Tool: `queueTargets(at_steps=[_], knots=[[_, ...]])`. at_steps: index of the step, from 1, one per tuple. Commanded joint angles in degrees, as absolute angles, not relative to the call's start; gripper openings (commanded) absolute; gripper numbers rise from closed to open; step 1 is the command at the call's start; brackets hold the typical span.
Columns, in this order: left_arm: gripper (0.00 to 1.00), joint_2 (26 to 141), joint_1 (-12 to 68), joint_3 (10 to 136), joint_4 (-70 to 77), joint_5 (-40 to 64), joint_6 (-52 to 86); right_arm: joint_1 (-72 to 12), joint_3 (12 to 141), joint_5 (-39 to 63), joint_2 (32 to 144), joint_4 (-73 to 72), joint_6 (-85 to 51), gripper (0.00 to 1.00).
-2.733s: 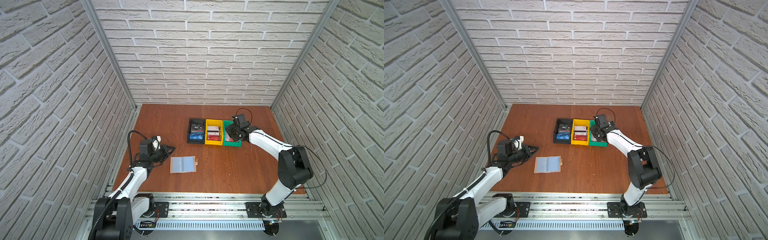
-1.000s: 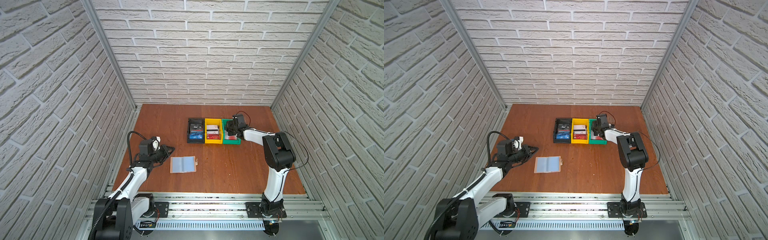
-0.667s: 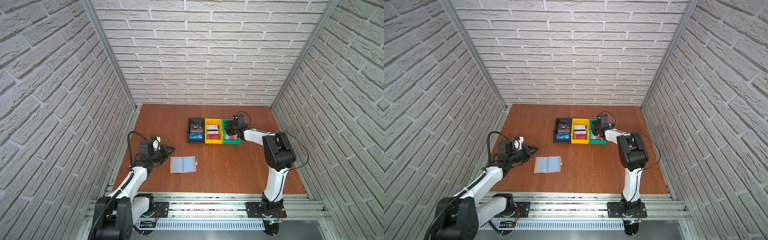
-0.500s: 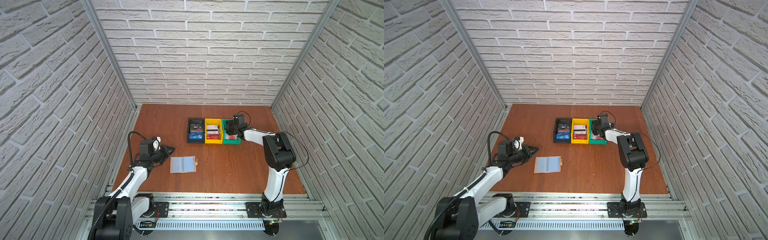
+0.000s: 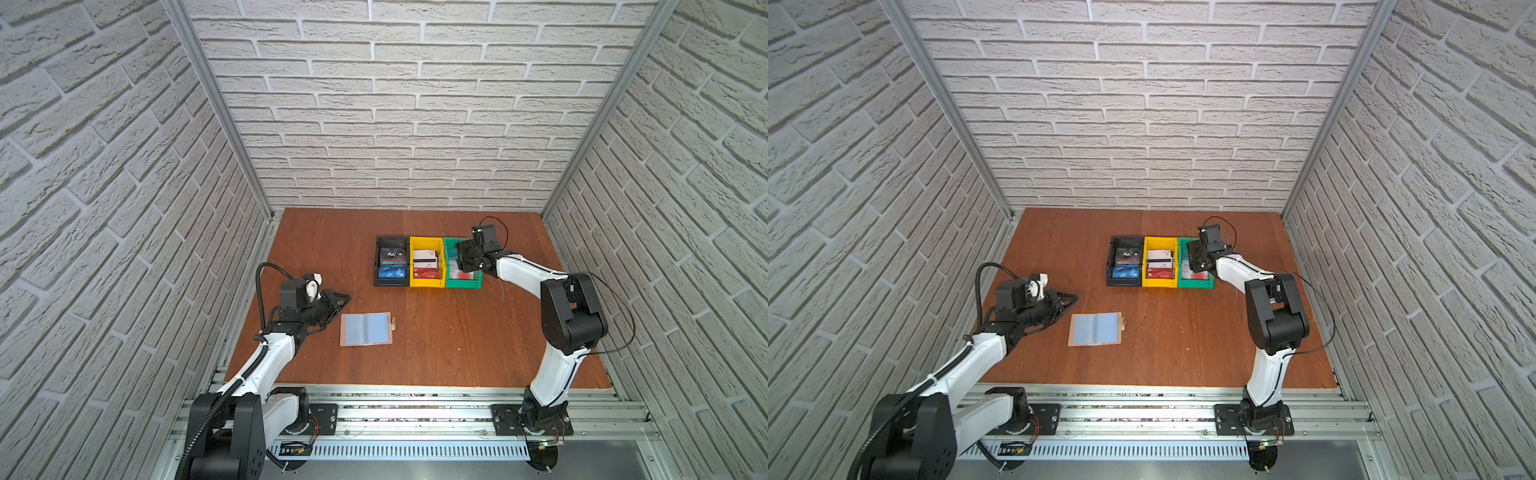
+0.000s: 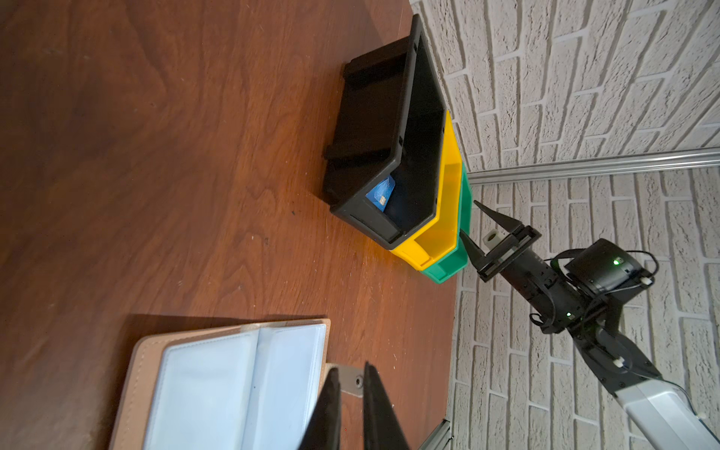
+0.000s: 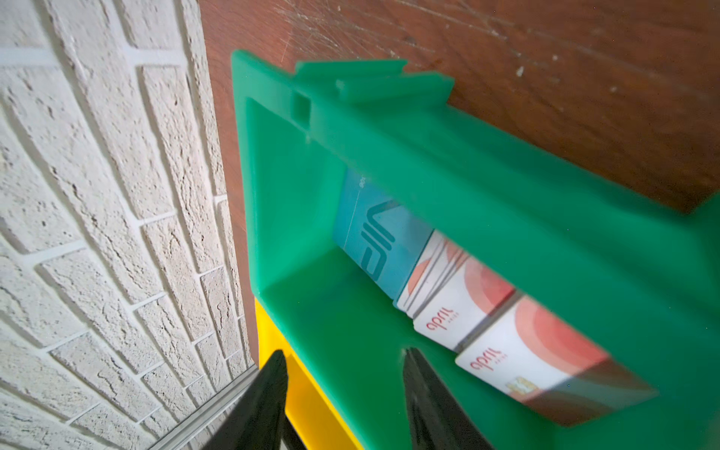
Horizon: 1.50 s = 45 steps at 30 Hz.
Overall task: Take the credit cards out of the card holder
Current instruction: Place the credit card in the storage box, then reset both arms
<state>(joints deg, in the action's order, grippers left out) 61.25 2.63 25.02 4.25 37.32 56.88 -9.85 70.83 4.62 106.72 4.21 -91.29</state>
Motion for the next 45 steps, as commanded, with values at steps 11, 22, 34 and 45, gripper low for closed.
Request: queueTargets(at_steps=[11,22,34,45], knots=[[0.44,62.32,1.41,31.77,-1.33,34.39,49.37,-4.31,78.45,18.23,92.63,12.58,-43.27,0.32],[0.98,68.2,-1.9,43.97,-10.75,26.66,35.88,-3.01,50.24,-18.37,71.01,-4.43,-7.24,0.39],[0.98,63.33,-4.66,35.72,8.9,13.76,26.52,-2.72,28.41,-9.55,75.19,-25.31,-2.51,0.35],[0.98,57.26,-4.77,18.37,30.84,0.27,9.17,-2.99,25.25,-7.32,75.4,-29.67,-2.86,0.56]])
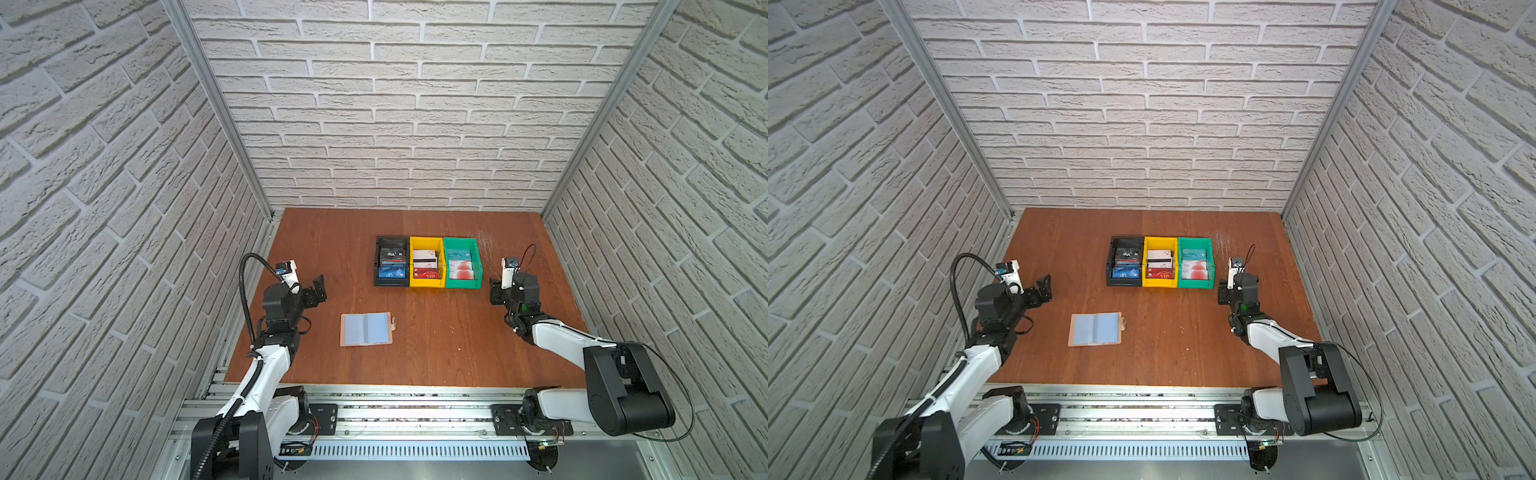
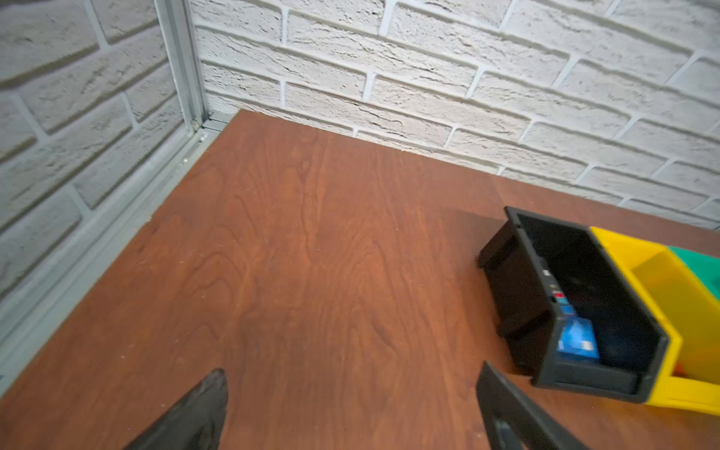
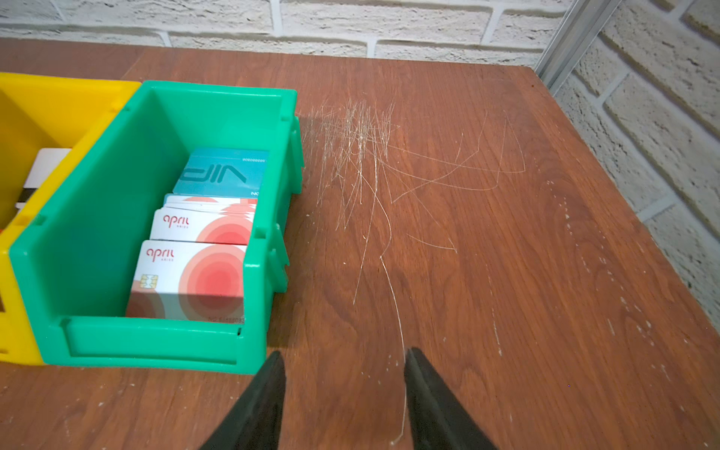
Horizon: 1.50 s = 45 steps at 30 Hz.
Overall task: Take the credit cards out of the card holder
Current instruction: Reset both arms
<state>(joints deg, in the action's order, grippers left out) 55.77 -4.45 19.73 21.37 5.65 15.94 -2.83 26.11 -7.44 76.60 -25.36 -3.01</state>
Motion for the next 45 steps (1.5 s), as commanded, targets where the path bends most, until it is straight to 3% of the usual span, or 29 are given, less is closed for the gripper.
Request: queueTargets(at_steps=[1,5,11,16,18,19,21,45], knots=[[0.98,58.89,-4.81,17.71,32.96,-0.12,7.93,-2.99,24.95,-7.4,74.66,-29.21,-3.45,0.58],[0.98,68.52,-5.11,17.11,40.57,-1.97,5.69,-3.21,22.12,-7.96,72.36,-31.76,-3.82,0.62],[0.99,81.0,-5.85,18.77,51.15,0.24,6.54,-3.28,24.5,-7.73,82.26,-38.5,-1.79,0.64],[0.98,91.27,-5.8,17.33,63.83,1.08,6.38,-3.25,23.26,-5.95,81.93,-39.79,-0.75,0.65],[0.98,89.15,-5.81,18.13,58.64,0.43,6.65,-3.34,21.49,-5.87,83.81,-44.82,-0.57,0.65],[0.98,90.42,-5.92,18.17,60.77,1.23,6.44,-3.34,20.98,-5.62,83.99,-46.51,-0.19,0.78],[0.98,89.64,-5.8,19.45,57.05,1.42,6.32,-3.33,21.78,-5.79,83.17,-43.34,-0.64,0.91],[0.98,90.1,-5.02,22.15,52.61,0.11,5.69,-3.16,22.06,-5.45,83.36,-43.37,-0.81,0.95]])
